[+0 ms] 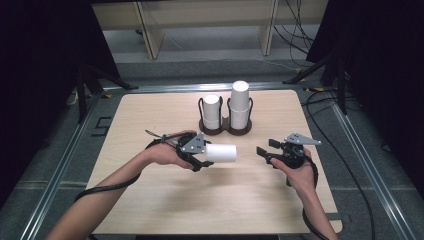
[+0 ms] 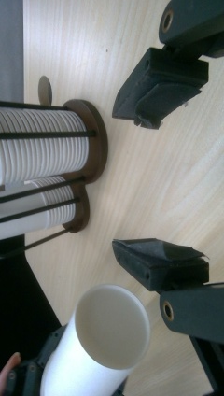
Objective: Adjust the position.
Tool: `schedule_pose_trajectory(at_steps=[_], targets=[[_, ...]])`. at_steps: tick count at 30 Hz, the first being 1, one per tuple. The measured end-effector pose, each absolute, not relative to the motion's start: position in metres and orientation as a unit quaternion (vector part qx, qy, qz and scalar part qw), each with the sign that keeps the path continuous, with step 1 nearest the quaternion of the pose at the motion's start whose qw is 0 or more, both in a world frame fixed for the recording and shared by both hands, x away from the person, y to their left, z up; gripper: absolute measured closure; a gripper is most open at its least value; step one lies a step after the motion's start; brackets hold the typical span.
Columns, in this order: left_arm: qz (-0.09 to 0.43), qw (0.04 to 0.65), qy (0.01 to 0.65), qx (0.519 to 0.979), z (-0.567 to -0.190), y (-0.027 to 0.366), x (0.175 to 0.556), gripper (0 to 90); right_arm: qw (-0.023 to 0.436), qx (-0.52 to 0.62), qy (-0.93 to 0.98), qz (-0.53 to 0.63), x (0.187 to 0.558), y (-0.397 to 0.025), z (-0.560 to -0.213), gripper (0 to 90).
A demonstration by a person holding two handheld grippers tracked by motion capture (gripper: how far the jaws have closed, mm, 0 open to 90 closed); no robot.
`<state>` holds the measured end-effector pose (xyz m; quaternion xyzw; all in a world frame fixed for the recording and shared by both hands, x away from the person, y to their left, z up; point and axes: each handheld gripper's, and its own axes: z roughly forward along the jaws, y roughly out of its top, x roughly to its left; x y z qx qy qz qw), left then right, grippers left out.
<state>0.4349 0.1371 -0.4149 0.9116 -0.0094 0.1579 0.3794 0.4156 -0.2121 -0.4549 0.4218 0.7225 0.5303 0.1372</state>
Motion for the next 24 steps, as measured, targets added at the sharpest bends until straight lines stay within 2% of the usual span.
schedule_pose_trajectory(at_steps=[2,4,5,6,7,8,11,15,20,22,24], targets=[[0.16,0.374,-0.013,0.914,-0.413,0.137,0.434,32.0,0.144,0.407,0.73,0.53,0.417,-0.211,-0.455,31.5],[0.157,0.372,-0.017,0.915,-0.413,0.136,0.433,32.1,0.127,0.409,0.726,0.537,0.417,-0.208,-0.457,31.5],[0.161,0.364,-0.022,0.917,-0.412,0.136,0.433,32.2,0.144,0.402,0.736,0.525,0.417,-0.209,-0.456,31.5],[0.16,0.357,-0.026,0.92,-0.41,0.135,0.433,32.2,0.125,0.403,0.736,0.529,0.417,-0.206,-0.457,31.5],[0.16,0.357,-0.026,0.92,-0.41,0.135,0.433,32.3,0.125,0.403,0.736,0.529,0.417,-0.206,-0.457,31.5],[0.159,0.354,-0.027,0.921,-0.409,0.135,0.433,32.2,0.144,0.388,0.747,0.52,0.418,-0.206,-0.457,31.4],[0.152,0.343,-0.032,0.926,-0.409,0.135,0.435,32.2,0.129,0.399,0.749,0.513,0.416,-0.203,-0.456,31.1],[0.152,0.332,-0.03,0.93,-0.407,0.135,0.437,32.2,0.143,0.381,0.759,0.508,0.418,-0.204,-0.457,30.9],[0.148,0.315,-0.033,0.937,-0.405,0.134,0.438,32.3,0.13,0.379,0.767,0.501,0.417,-0.2,-0.455,30.2],[0.138,0.304,-0.034,0.942,-0.403,0.133,0.438,32.2,0.14,0.369,0.771,0.499,0.418,-0.2,-0.455,30.1],[0.14,0.299,-0.036,0.943,-0.402,0.133,0.438,32.2,0.125,0.38,0.77,0.497,0.417,-0.198,-0.453,30.0]])
